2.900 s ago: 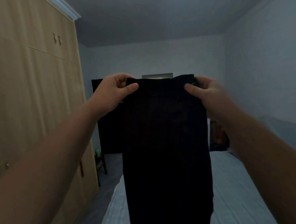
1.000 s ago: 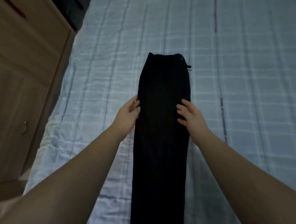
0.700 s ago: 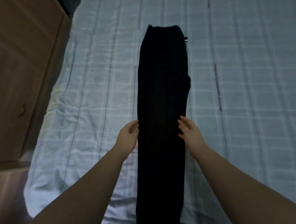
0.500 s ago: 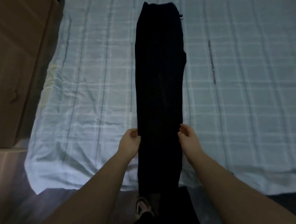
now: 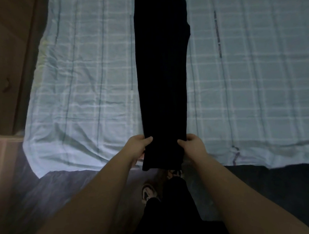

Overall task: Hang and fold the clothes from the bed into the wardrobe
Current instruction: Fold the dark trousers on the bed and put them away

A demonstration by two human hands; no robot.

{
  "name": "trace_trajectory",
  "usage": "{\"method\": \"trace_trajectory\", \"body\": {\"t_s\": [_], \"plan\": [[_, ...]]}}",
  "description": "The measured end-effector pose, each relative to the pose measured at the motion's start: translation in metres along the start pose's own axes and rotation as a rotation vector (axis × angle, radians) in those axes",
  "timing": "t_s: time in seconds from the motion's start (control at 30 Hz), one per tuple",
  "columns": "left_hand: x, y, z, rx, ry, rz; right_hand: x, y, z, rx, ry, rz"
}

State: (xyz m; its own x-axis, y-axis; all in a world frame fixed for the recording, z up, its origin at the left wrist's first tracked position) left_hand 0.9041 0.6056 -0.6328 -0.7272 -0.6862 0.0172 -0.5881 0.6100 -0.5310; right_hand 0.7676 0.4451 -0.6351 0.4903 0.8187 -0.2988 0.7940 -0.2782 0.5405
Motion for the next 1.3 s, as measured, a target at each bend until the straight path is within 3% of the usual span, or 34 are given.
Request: {"method": "trace_trajectory", "body": {"t_s": [0.07, 0.2, 0.33, 0.5, 0.6, 0.77, 0.97, 1.2, 1.3], "plan": [[0.002, 0.002, -0.002, 0.019, 0.028, -0.026, -0.003, -0.002, -0.001, -0.028, 0.028, 0.083], [-0.001, 0.004, -0.013, 0.11, -0.074, -0.151, -0.011, -0.006, -0.019, -0.085, 0.052, 0.14], [0.004, 0.015, -0.025, 0.109, 0.023, -0.208, -0.014, -0.019, -0.035, -0.021, 0.181, 0.375], [0.007, 0.055, -0.03, -0.064, 0.074, -0.087, -0.003, -0.049, -0.039, 0.098, 0.256, 0.323], [0.009, 0.071, -0.036, -0.125, 0.04, -0.088, -0.001, -0.059, -0.044, 0.114, 0.157, 0.213], [0.012, 0.081, -0.042, 0.003, -0.142, 0.03, 0.005, -0.066, -0.049, 0.007, 0.102, -0.087], [0.006, 0.077, -0.073, 0.085, -0.137, -0.17, -0.003, -0.061, -0.076, -0.053, 0.034, 0.121], [-0.01, 0.0, -0.17, 0.398, -0.105, -0.022, -0.028, 0.003, -0.164, -0.325, -0.003, 0.093], [-0.018, -0.042, -0.214, 0.469, -0.039, -0.038, -0.041, 0.04, -0.202, -0.379, 0.025, 0.215]]}}
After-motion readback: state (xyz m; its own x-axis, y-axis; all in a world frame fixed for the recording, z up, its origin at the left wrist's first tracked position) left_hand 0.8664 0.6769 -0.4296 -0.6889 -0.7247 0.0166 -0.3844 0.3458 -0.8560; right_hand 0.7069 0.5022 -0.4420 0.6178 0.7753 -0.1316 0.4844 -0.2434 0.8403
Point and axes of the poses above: each hand's wrist, its own z-axis towards the middle knuckle, its own x-axis out of the palm, y = z × x, the point moved 3 cm from there along z, towards the middle knuckle, and after that the axes turned 4 degrees about y, right-handed, at the moved point
